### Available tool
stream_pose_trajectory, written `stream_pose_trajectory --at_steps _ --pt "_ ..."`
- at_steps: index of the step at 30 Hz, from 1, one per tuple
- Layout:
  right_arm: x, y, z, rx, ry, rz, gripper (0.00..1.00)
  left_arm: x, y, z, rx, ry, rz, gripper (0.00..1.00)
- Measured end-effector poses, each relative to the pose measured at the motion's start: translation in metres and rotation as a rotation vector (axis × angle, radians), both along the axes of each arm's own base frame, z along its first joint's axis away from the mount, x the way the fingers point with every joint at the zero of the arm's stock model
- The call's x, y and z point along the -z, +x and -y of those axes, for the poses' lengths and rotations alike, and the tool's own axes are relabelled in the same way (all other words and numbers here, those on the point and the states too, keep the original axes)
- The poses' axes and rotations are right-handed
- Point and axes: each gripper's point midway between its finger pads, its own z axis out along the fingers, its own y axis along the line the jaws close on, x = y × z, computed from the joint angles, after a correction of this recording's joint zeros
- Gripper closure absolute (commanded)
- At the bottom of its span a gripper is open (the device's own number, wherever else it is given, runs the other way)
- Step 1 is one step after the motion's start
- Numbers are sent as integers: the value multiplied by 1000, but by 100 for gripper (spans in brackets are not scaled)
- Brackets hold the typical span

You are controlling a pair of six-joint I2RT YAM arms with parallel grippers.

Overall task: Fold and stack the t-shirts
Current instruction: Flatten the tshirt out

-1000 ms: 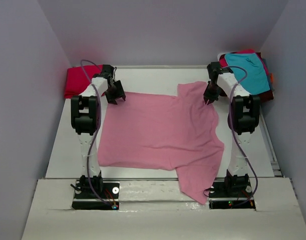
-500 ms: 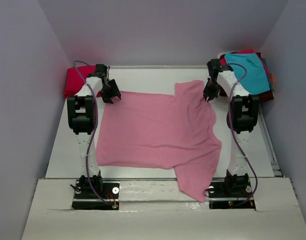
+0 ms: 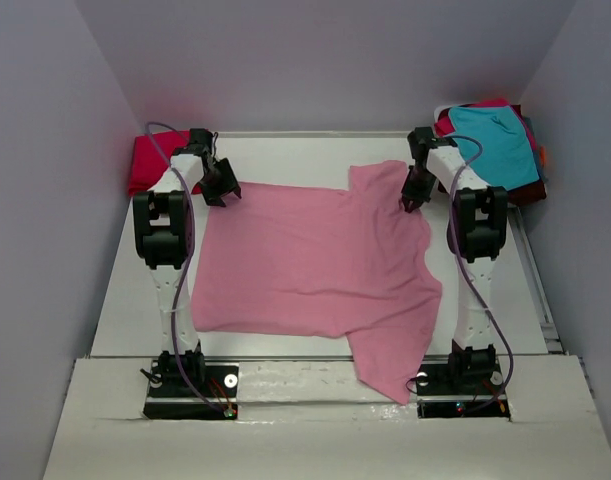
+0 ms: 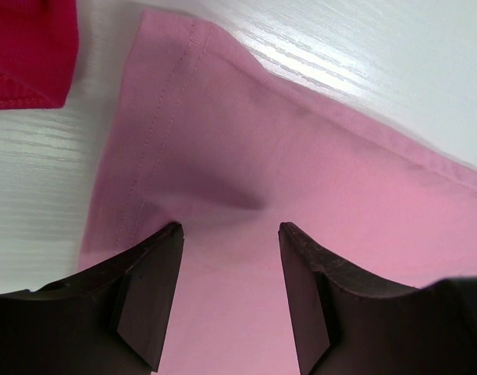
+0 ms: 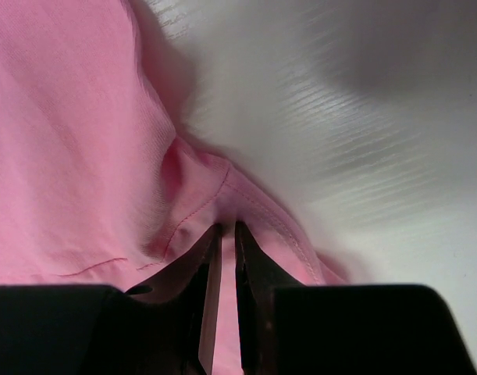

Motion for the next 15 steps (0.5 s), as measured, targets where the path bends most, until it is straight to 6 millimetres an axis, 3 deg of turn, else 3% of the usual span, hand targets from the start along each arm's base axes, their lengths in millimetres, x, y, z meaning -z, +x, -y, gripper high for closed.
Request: stream_pose_trajectory --at_steps 15 --pt "0 -17 11 72 -96 -15 81 0 0 0 -1 0 1 34"
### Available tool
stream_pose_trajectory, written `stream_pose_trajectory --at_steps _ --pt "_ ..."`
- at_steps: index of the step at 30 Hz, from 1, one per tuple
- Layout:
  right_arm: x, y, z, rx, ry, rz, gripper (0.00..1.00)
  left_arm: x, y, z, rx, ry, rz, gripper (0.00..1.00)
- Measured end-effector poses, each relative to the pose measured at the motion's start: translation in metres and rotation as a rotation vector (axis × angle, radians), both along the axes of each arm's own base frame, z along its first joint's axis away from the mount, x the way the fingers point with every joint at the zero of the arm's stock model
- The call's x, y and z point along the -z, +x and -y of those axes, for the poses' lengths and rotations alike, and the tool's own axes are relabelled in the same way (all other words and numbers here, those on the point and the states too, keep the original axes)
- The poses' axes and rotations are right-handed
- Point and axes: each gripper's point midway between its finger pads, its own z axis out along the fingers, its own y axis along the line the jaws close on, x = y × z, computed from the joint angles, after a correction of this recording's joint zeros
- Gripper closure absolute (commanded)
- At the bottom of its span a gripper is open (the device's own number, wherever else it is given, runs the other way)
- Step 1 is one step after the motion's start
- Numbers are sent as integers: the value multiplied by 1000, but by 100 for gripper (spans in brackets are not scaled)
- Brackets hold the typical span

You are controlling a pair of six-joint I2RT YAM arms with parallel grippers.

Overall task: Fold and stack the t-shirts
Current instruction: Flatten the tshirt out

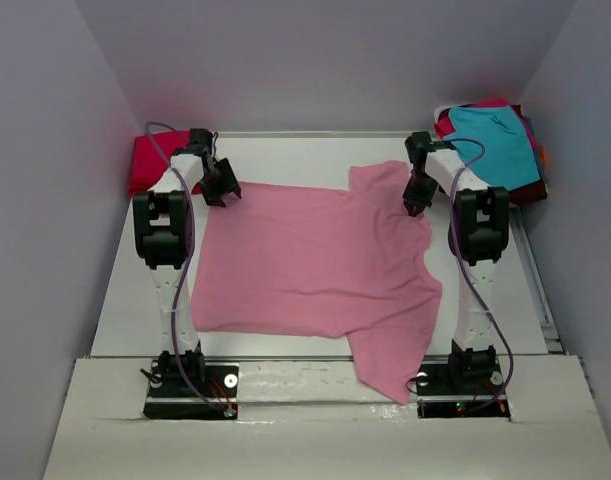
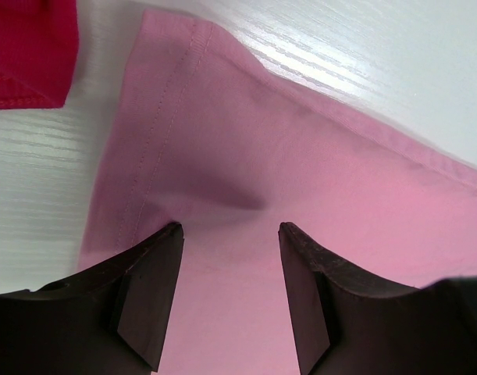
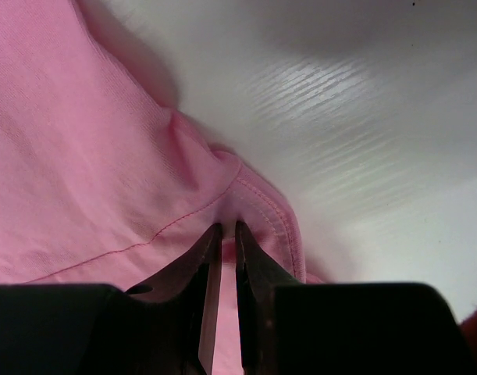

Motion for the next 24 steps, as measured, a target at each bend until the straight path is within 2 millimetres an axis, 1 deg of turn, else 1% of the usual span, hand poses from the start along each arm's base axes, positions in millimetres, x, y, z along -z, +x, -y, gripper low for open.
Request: stream_pose_trajectory --at_steps 14,17,18,20,24 --pt "-2 -2 1 18 -16 2 80 0 -1 0 0 0 8 34" --pt "-3 0 -1 -2 5 8 77 0 -1 0 0 0 8 34" --pt "-6 3 -2 -14 15 15 73 0 -1 0 0 0 9 34" --pt "-14 11 -2 -26 28 40 71 0 0 0 0 0 9 34" --pt "-29 24 -4 -52 46 94 60 0 -1 0 0 0 9 34"
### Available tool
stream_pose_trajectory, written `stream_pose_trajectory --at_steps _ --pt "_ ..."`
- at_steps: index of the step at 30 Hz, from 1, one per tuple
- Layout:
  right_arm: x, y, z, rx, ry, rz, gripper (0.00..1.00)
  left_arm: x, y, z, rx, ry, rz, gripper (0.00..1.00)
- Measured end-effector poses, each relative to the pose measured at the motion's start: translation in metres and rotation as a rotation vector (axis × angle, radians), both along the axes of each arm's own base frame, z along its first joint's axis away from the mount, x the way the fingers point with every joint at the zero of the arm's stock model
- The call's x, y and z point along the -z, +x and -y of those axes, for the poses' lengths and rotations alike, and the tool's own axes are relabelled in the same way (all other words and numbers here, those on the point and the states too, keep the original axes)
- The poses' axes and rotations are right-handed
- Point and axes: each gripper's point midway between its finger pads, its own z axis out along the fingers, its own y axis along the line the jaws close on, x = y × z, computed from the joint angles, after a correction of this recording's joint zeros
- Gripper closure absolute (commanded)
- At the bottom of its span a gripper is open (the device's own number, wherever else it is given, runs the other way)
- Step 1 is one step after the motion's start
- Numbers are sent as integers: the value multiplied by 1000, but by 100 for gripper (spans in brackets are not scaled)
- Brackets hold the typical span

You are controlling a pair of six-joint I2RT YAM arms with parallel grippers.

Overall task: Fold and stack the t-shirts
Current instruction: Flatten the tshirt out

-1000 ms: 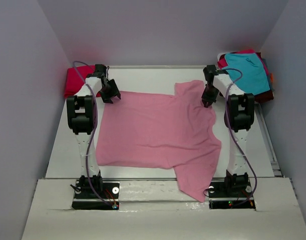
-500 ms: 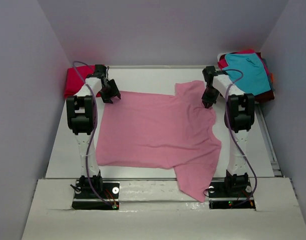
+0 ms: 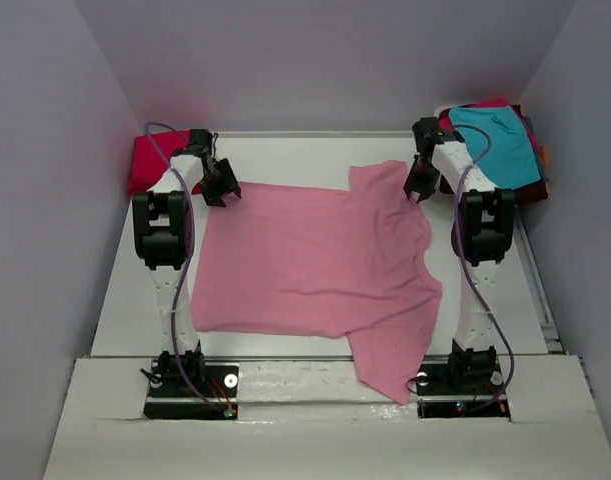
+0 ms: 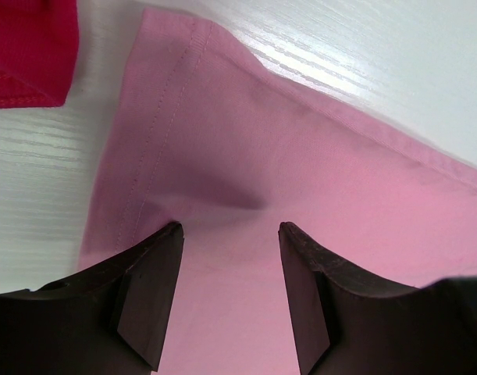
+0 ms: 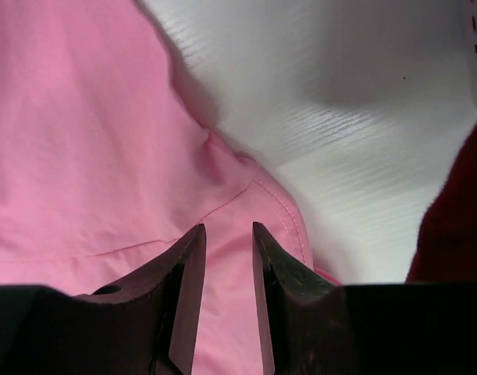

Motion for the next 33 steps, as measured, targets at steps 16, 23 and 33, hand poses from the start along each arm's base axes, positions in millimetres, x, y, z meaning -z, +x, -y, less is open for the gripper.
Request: stream_pose_trajectory --at_steps 16,23,33 --pt "-15 13 -34 -94 179 68 58 0 0 0 -1 0 0 34" --pt "7 22 -46 -123 227 36 61 0 0 0 -1 3 -1 34" --pt "24 37 -51 -132 240 8 76 0 0 2 3 29 -6 34"
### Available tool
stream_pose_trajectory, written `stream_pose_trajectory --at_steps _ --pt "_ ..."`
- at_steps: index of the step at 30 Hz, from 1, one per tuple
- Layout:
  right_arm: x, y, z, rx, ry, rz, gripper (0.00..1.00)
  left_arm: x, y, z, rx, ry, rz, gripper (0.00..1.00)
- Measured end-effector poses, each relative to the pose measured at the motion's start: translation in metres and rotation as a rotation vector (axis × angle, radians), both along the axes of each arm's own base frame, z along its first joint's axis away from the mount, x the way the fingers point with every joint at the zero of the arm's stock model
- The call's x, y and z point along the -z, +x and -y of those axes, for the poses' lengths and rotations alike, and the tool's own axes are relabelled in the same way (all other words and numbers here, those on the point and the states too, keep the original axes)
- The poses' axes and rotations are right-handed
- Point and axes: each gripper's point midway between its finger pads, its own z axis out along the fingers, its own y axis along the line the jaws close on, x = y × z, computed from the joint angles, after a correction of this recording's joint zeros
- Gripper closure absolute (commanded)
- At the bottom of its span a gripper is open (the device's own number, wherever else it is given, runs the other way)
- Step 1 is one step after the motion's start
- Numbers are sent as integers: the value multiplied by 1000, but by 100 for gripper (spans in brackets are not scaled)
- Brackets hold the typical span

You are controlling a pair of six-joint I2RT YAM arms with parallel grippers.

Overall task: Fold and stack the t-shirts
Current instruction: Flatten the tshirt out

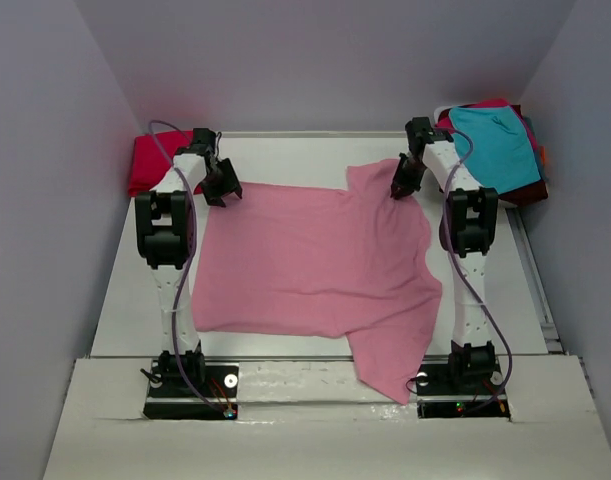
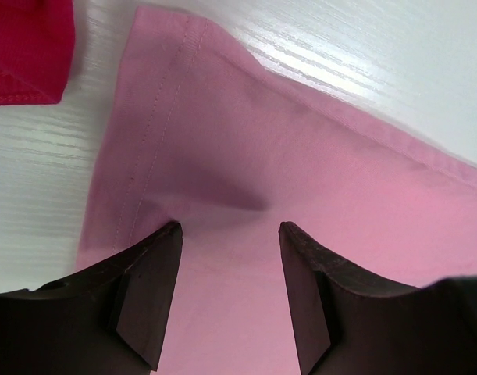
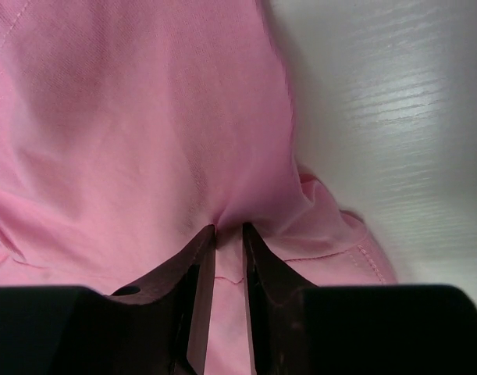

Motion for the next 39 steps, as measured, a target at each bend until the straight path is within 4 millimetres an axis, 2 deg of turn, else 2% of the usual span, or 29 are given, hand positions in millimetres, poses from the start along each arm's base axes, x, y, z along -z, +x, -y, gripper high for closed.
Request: stream_pose_trajectory --at_steps 9,16,25,30,31,34,35,39 --pt "2 16 -1 -11 -3 34 76 2 12 0 -3 2 0 34" --pt "1 39 0 -11 6 96 75 -1 40 1 -15 -2 54 34" --pt "-4 73 12 7 25 215 66 -5 77 5 -44 -32 140 33" --pt "-7 92 28 34 32 283 55 -9 88 10 -61 -70 182 32" --pt "-8 96 31 38 36 298 49 -10 90 11 -63 -76 190 32" --pt "-11 102 38 44 43 321 39 -12 95 12 -70 -85 209 30" --pt "-11 104 38 41 46 332 33 -11 98 12 -71 -88 222 29" --pt "-18 103 38 30 55 347 27 -12 101 13 -72 -96 266 28"
